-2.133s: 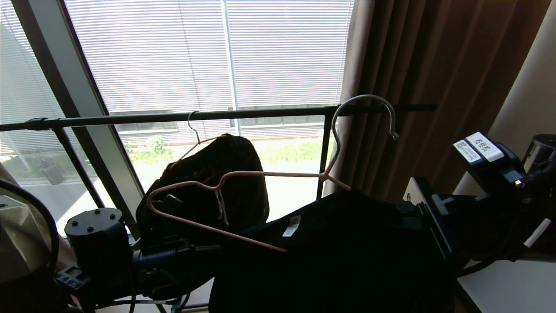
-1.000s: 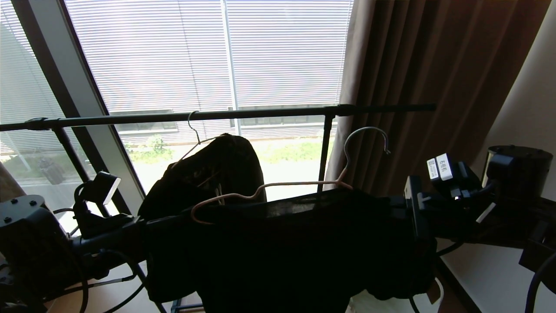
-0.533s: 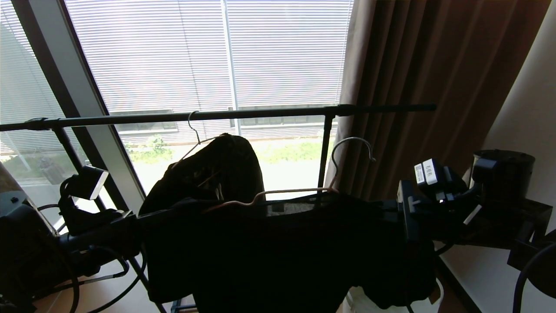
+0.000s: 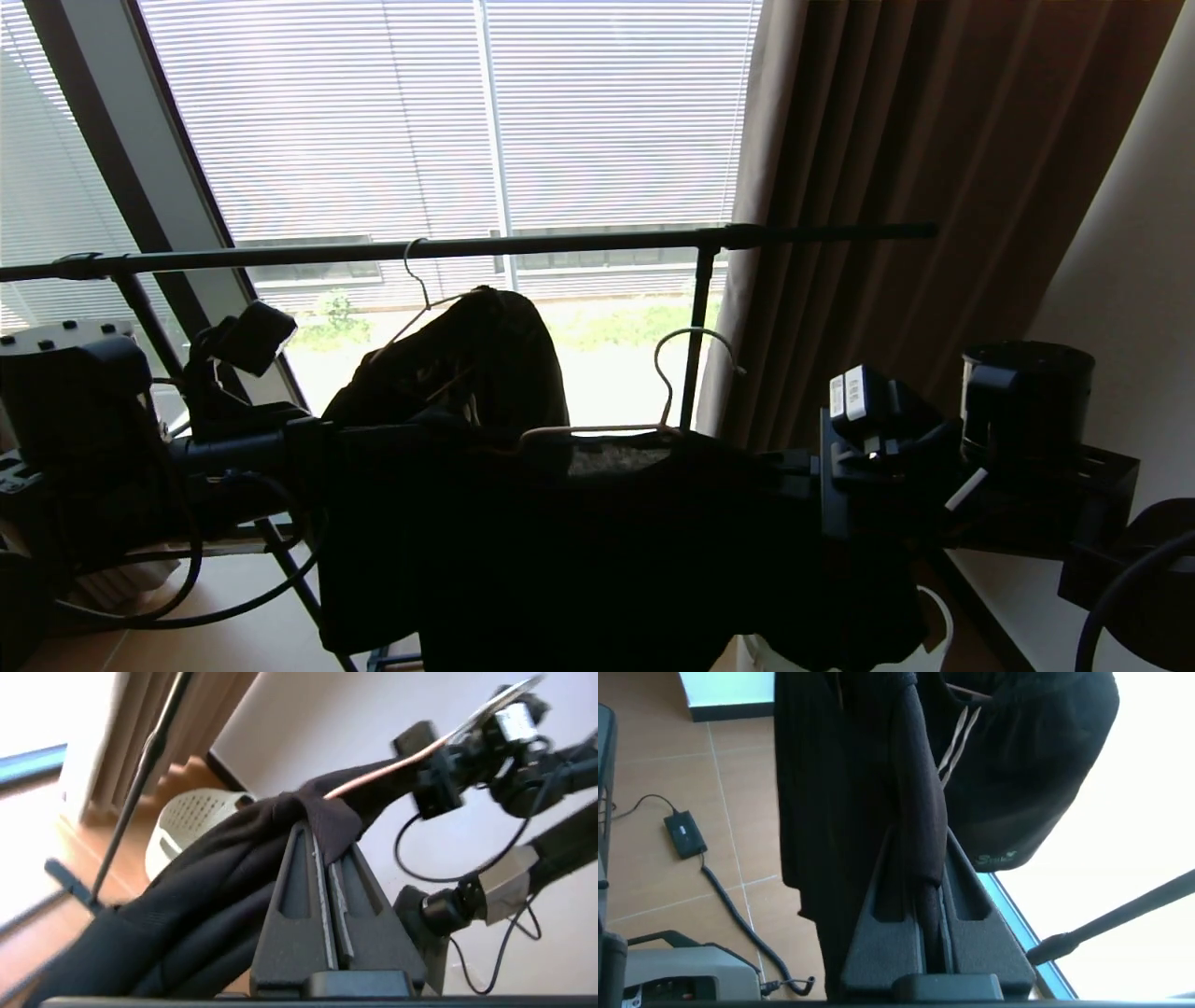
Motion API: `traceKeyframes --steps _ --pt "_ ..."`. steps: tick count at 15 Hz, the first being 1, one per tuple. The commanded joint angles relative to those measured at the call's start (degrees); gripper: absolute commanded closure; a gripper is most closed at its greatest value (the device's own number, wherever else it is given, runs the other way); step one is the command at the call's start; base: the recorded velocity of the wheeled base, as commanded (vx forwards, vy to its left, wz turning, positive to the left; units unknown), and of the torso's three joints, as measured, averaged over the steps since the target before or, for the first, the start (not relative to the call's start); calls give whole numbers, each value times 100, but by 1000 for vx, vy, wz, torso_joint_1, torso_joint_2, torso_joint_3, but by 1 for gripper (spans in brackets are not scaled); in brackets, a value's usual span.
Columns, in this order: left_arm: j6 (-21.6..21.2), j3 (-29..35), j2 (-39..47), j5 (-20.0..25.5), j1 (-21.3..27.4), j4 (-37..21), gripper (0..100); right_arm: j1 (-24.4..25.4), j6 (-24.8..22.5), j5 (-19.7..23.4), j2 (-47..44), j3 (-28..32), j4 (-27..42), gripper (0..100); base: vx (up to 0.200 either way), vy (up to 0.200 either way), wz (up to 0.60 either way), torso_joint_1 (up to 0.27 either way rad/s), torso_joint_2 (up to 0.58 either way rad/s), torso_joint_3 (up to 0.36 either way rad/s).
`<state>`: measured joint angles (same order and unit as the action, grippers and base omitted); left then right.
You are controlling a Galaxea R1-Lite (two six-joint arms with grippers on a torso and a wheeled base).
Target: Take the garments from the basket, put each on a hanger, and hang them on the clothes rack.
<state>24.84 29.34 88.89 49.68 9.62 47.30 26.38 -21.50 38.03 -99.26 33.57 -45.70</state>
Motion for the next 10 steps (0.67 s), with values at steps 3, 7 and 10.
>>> traceKeyframes --steps 3,7,10 --pt "-50 643 -487 -2 357 -757 100 333 15 -261 -199 -53 -167 100 0 0 0 0 0 0" --pt "-59 827 -531 -90 708 -1179 100 684 182 -297 -199 -79 -176 100 0 0 0 0 0 0" --pt "-59 1144 -540 -107 945 -1399 100 842 357 -560 -366 -17 -220 100 0 0 0 0 0 0"
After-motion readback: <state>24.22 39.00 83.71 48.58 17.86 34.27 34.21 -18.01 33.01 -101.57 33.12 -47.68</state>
